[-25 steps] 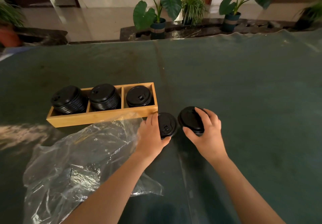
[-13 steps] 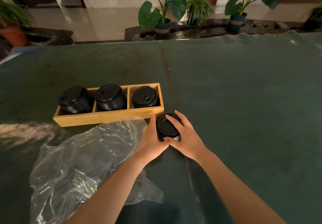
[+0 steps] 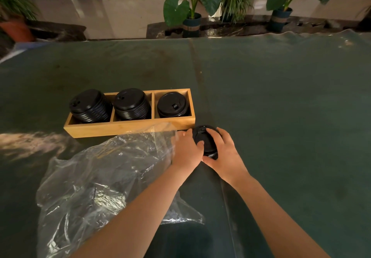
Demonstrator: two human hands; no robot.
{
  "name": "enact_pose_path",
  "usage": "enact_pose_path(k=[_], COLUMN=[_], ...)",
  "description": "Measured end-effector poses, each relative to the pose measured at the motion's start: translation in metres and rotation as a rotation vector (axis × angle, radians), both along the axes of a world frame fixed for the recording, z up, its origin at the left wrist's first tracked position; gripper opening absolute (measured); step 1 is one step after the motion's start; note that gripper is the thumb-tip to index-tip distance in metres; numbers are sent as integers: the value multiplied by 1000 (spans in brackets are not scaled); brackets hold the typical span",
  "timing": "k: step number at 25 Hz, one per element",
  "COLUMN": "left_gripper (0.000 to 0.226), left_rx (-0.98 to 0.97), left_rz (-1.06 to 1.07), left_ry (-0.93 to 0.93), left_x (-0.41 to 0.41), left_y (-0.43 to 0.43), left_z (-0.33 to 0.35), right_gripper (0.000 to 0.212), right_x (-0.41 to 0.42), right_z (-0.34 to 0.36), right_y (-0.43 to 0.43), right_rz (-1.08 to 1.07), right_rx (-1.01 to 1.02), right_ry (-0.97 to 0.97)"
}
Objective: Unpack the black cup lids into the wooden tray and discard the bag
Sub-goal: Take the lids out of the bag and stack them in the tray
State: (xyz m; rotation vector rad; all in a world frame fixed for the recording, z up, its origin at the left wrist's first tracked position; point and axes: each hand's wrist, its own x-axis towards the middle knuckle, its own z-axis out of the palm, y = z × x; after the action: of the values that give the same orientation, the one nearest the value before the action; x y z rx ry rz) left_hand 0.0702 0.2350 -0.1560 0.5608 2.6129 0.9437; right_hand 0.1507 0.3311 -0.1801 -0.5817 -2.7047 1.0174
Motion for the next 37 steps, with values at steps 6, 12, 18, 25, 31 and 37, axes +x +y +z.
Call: enact_pose_path(k=[6,12,18,25,31,37], left_gripper=[12,41,18,33,38,30], left_rx=[248,380,398,212,33,-46], left_rz=[50,170,337,172,180,125], left_ry=[-99,126,69,104,310,426], left_x=[6,-35,-82,-95,-88,-84], left_y=[4,-7,-24,-22,-19,-18], left_z=[25,68,64,44,37,33], right_gripper=[70,68,67,61,58,55], right_x=[4,-51,-123,-141,-134,-127], right_z=[18,68,68,38,40,34], right_y=[5,-1,-15,-5,-6,-9], right_rz=[-30,23,147,146,127,114], right_rx=[-8,-15,17,-8,131,191], right_ry=[113,283,129,73,177,126])
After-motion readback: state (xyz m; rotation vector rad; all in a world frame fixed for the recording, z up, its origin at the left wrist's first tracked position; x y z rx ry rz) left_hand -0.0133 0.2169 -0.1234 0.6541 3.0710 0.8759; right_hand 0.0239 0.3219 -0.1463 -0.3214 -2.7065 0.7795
